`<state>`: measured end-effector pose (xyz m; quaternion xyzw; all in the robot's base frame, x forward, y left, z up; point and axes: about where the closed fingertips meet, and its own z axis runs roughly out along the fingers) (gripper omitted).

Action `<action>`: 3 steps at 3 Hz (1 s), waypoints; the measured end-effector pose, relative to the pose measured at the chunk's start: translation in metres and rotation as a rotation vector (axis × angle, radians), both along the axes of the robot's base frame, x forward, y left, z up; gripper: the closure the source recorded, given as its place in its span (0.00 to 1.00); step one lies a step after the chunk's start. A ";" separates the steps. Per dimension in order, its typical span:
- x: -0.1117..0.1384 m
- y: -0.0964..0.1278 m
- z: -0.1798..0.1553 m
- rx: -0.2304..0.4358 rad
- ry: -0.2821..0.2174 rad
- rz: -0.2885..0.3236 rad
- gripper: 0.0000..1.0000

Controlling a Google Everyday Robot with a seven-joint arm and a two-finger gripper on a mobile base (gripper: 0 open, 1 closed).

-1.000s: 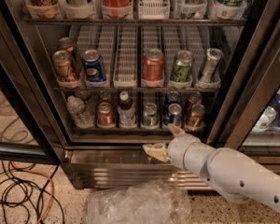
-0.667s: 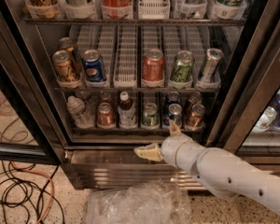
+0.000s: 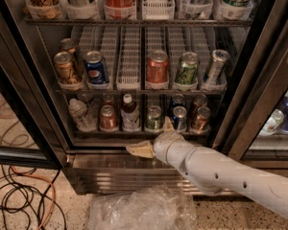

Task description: Pick blue plastic bottle from bottom shelf of fridge

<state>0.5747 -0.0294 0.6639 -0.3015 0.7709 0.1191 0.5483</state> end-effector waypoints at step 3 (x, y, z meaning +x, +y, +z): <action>0.013 0.046 -0.015 0.034 0.000 0.105 0.00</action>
Offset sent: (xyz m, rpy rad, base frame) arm 0.0001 0.0179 -0.0095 0.0179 0.0153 0.0440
